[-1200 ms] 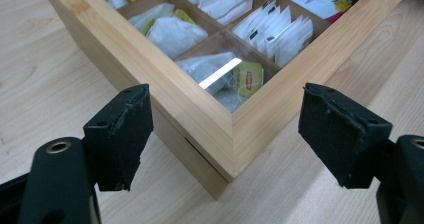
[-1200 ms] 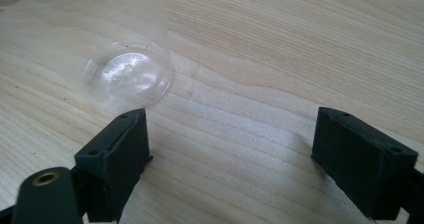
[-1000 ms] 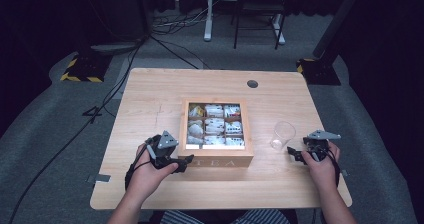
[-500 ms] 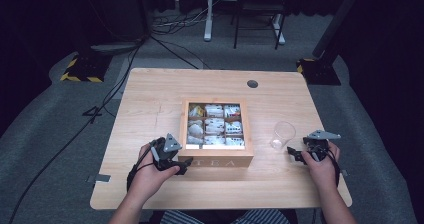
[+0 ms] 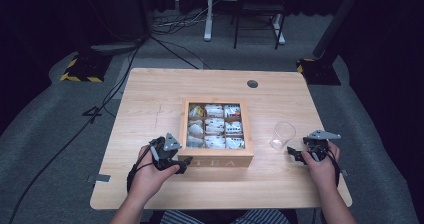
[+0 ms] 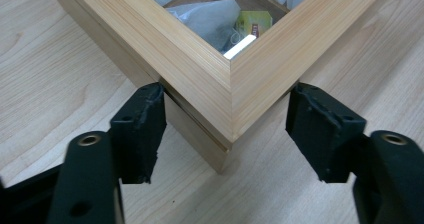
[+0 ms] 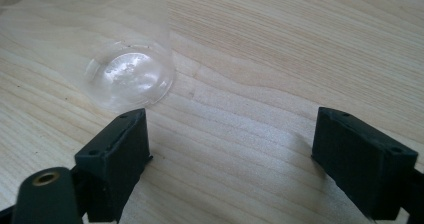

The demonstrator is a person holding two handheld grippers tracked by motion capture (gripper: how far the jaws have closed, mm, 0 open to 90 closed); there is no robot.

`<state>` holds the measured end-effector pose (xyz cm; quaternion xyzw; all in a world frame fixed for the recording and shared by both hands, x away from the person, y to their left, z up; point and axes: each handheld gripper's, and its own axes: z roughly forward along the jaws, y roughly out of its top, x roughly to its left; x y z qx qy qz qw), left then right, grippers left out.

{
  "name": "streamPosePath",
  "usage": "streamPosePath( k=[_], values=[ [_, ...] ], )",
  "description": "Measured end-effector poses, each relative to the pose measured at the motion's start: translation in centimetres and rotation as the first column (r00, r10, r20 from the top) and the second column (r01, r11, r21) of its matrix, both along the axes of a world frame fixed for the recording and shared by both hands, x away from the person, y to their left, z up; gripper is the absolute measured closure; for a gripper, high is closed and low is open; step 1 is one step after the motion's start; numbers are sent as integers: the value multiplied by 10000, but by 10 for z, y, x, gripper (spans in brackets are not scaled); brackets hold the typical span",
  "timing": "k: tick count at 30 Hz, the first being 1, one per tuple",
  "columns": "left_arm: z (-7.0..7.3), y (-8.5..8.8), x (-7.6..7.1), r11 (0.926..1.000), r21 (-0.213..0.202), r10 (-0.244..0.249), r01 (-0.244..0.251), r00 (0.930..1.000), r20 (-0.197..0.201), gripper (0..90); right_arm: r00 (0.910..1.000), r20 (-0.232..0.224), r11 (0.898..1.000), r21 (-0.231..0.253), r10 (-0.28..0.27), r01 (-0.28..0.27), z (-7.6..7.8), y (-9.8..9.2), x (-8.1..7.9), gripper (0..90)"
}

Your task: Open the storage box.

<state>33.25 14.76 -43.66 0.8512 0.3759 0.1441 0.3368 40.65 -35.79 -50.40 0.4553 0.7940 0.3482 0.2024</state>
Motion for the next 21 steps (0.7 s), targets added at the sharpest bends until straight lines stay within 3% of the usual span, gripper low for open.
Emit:
streamPosePath(
  k=[7, 8, 15, 19, 21],
  values=[
    [6, 1, -1, 9998, 201, 16, -19, 9999, 142, 420, 10000, -1, 10000, 0, -1, 1, 0, 0, 0, 153],
    [9, 1, -2, 9997, 227, 76, -86, 9991, 418, 435, 10000, 0, 10000, -2, 0, 0, 0, 0, 0, 153],
    [18, 4, -4, 9989, -305, 370, -343, 9953, 899, 487, 10000, 0, 10000, -1, -1, 1, 0, 0, 0, 153],
    [24, 7, -1, 9947, -873, 648, -535, 9890, 1328, 483, 10000, -1, 10000, 0, -2, 2, 0, 0, 0, 154],
    [25, 8, 0, 9939, -939, 745, -584, 9812, 1783, 422, 10000, 4, 10000, 5, 15, -15, 0, 0, -1, 155]
  ],
)
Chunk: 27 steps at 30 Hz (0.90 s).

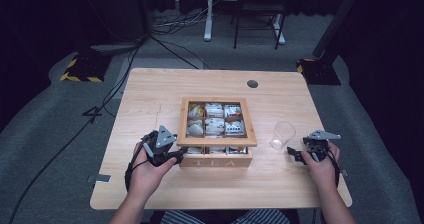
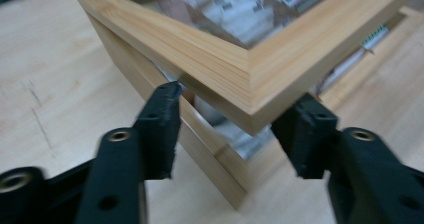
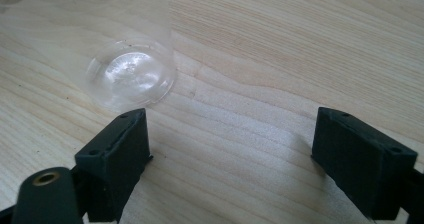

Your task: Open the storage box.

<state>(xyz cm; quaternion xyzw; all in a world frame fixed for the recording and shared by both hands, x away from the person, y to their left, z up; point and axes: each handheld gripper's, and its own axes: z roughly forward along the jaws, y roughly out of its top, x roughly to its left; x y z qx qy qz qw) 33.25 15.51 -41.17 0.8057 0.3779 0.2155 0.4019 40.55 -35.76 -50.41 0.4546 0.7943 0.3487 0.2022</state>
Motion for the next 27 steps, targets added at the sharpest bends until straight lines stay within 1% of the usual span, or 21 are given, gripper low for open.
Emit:
streamPosePath(
  k=[4, 7, 11, 12, 14, 17, 20, 21, 24, 25, 27],
  values=[
    [6, -1, 1, 9998, 81, 153, -158, 9985, 525, 377, 10000, -2, 10000, 6, 27, -27, 0, 0, -2, 156],
    [10, 0, 3, 9999, 42, 134, -137, 9972, 742, 374, 10000, -11, 10000, 19, 33, -33, 0, 0, -4, 156],
    [14, -1, 6, 10000, 74, 58, -65, 9962, 865, 364, 10000, -8, 10000, 3, 7, -7, 0, 0, -8, 157],
    [15, -1, 7, 9999, 160, 15, -30, 9957, 926, 365, 10000, -3, 10000, 0, -10, 10, 0, 0, -9, 157],
    [18, -3, 8, 9999, 102, -31, 21, 9953, 972, 371, 10000, 15, 10000, 11, -24, 24, 0, 1, -10, 157],
    [21, -4, 10, 9999, 115, -58, 48, 9958, 910, 385, 10000, -8, 10000, 10, -21, 21, 0, 1, -13, 157],
    [24, -4, 11, 9999, 91, -74, 65, 9949, 1006, 393, 10000, -9, 10000, 5, -20, 20, 0, 2, -14, 157],
    [27, -4, 13, 10000, 48, -84, 79, 9934, 1140, 395, 10000, 5, 10000, -8, -32, 32, 0, 2, -15, 158],
    [29, -4, 16, 9999, 88, -108, 98, 9921, 1248, 402, 10000, 6, 10000, -15, -52, 52, 0, 2, -16, 159],
    [32, -4, 19, 9999, 65, -101, 93, 9904, 1375, 404, 9999, 11, 9999, -3, -109, 109, 0, 3, -18, 159],
    [33, -5, 21, 10000, 17, -76, 75, 9904, 1378, 413, 9999, 3, 9999, -7, -129, 129, 0, 3, -18, 160]
  ],
)
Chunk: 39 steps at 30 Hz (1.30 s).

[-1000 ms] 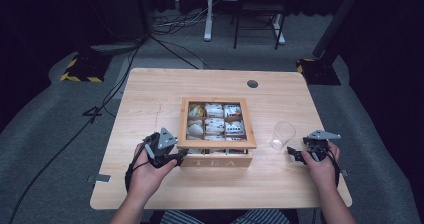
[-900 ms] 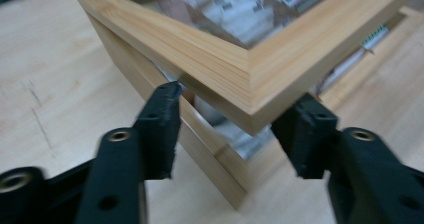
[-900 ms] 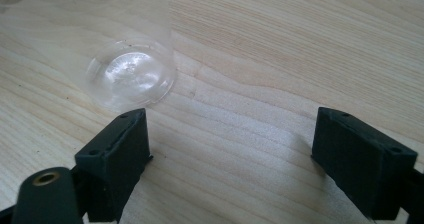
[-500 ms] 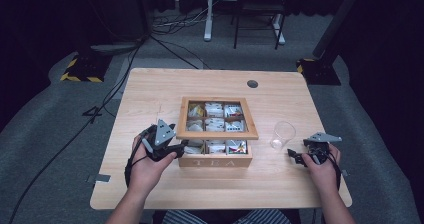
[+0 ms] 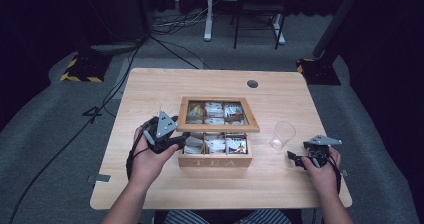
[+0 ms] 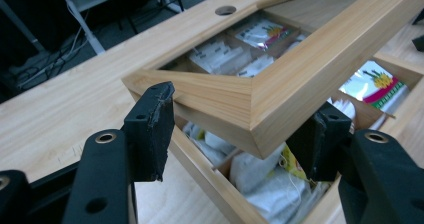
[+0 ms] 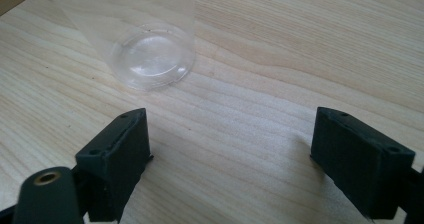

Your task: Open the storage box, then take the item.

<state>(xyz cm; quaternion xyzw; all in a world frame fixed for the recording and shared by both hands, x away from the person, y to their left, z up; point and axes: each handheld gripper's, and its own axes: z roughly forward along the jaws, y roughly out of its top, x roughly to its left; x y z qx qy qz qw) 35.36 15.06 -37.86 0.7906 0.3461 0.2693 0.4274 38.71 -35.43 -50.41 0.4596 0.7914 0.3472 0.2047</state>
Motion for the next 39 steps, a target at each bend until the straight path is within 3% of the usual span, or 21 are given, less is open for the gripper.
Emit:
streamPosePath(
  k=[10, 24, 32, 34, 39],
  values=[
    [9, 0, 13, 9998, 218, -20, 19, 10000, 20, 429, 9998, 124, 9999, 0, -151, 151, 0, 1, -6, 199],
    [19, 2, 23, 10000, 12, 46, -46, 9999, 106, 475, 9999, 59, 9999, 67, -132, 131, 0, 1, -6, 207],
    [20, 2, 24, 10000, 0, 48, -48, 9999, 102, 476, 9990, 42, 9990, 133, -438, 438, 2, -1, -14, 319],
    [20, 2, 25, 9999, -86, 53, -51, 9999, 138, 476, 9996, 16, 9987, 424, -283, 282, 10, 1, -18, 339],
    [19, 1, 26, 10000, -51, 62, -61, 9997, 221, 470, 10000, 81, 9987, 509, 18, -22, 22, 9, -25, 354]
  ],
)
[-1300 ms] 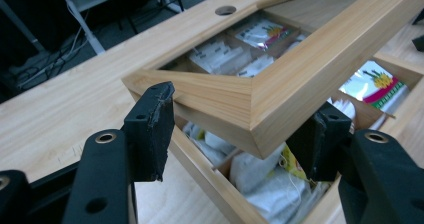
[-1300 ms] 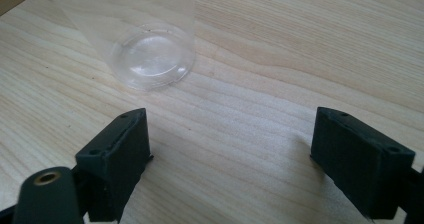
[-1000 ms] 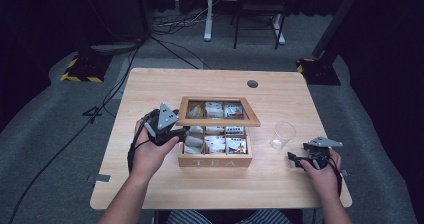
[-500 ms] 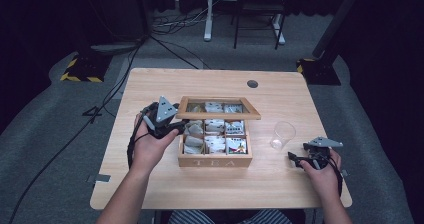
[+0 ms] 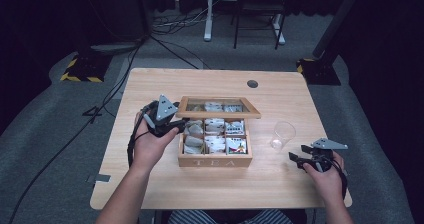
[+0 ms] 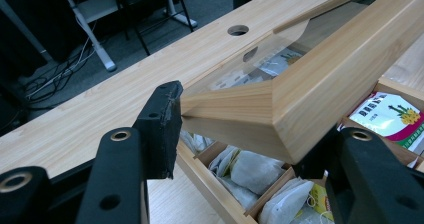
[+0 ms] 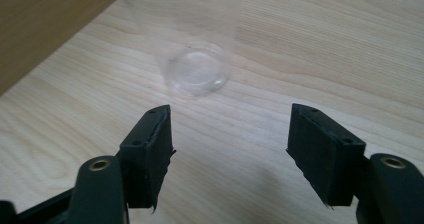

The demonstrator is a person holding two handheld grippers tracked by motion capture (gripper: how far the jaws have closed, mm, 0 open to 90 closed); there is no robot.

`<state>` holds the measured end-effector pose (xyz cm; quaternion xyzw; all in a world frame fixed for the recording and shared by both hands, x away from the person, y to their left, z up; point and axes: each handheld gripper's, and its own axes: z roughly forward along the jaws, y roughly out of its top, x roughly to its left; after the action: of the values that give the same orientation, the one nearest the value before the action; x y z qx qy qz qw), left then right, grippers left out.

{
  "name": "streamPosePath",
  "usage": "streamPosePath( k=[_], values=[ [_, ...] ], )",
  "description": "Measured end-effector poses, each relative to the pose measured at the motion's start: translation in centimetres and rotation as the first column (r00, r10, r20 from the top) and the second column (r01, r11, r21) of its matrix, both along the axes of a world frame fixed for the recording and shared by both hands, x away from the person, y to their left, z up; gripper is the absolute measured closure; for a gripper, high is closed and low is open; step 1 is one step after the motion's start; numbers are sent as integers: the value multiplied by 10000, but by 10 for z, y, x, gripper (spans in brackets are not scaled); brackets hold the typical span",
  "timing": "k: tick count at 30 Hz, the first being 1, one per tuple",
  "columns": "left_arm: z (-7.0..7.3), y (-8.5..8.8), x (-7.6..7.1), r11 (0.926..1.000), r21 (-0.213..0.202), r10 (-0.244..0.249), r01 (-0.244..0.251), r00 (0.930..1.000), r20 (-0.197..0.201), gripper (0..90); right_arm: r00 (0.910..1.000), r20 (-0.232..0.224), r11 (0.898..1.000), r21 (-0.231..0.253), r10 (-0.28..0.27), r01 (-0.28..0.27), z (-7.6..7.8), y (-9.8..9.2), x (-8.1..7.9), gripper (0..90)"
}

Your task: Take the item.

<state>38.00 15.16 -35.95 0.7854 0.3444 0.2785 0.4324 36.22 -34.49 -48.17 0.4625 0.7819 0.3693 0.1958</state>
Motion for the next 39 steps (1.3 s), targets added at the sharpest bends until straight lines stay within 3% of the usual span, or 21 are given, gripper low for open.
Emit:
streamPosePath(
  k=[5, 13, 14, 17, 18, 19, 23, 27, 30, 33, 39],
  values=[
    [-1, 0, 0, 10000, 25, -4, 4, 10000, -29, 466, 9989, -397, 9994, 244, 238, -229, 10, 11, -6, 392],
    [-4, 0, 0, 10000, -32, 48, -48, 10000, -83, 468, 9967, -510, 9961, 638, 635, -602, 32, 29, -13, 437],
    [-3, -1, -1, 9999, 80, 101, -101, 9999, -39, 468, 9956, -386, 9946, 620, 854, -829, 40, 37, -15, 445],
    [-1, -4, -2, 9995, 241, 203, -204, 9998, 64, 471, 9940, -347, 9930, 609, 1036, -1013, 46, 43, -16, 453],
    [0, -5, -2, 9989, 403, 250, -251, 9997, 43, 471, 9903, -418, 9864, 1038, 1324, -1275, 53, 52, -17, 459],
    [1, -5, -2, 9989, 408, 246, -246, 9997, 4, 471, 9884, -410, 9831, 1174, 1464, -1407, 56, 55, -18, 460],
    [2, -6, 0, 9989, 362, 312, -305, 9993, -188, 470, 9761, -98, 9667, 1409, 2170, -2135, 73, 77, -18, 460],
    [5, -7, 1, 9962, 840, 261, -227, 9989, -392, 467, 9577, 251, 9499, 1225, 2868, -2877, 87, 100, -17, 459],
    [8, -8, 1, 9962, 841, 278, -229, 9979, -579, 465, 9470, 353, 9408, 1084, 3193, -3213, 96, 114, -17, 458],
    [9, -8, 1, 9961, 837, 326, -272, 9974, -644, 464, 9397, 355, 9345, 988, 3401, -3419, 101, 125, -14, 456],
    [9, -7, 3, 9965, 818, 203, -155, 9981, -584, 464, 9371, 427, 9327, 911, 3464, -3490, 101, 141, -4, 417]
  ],
)
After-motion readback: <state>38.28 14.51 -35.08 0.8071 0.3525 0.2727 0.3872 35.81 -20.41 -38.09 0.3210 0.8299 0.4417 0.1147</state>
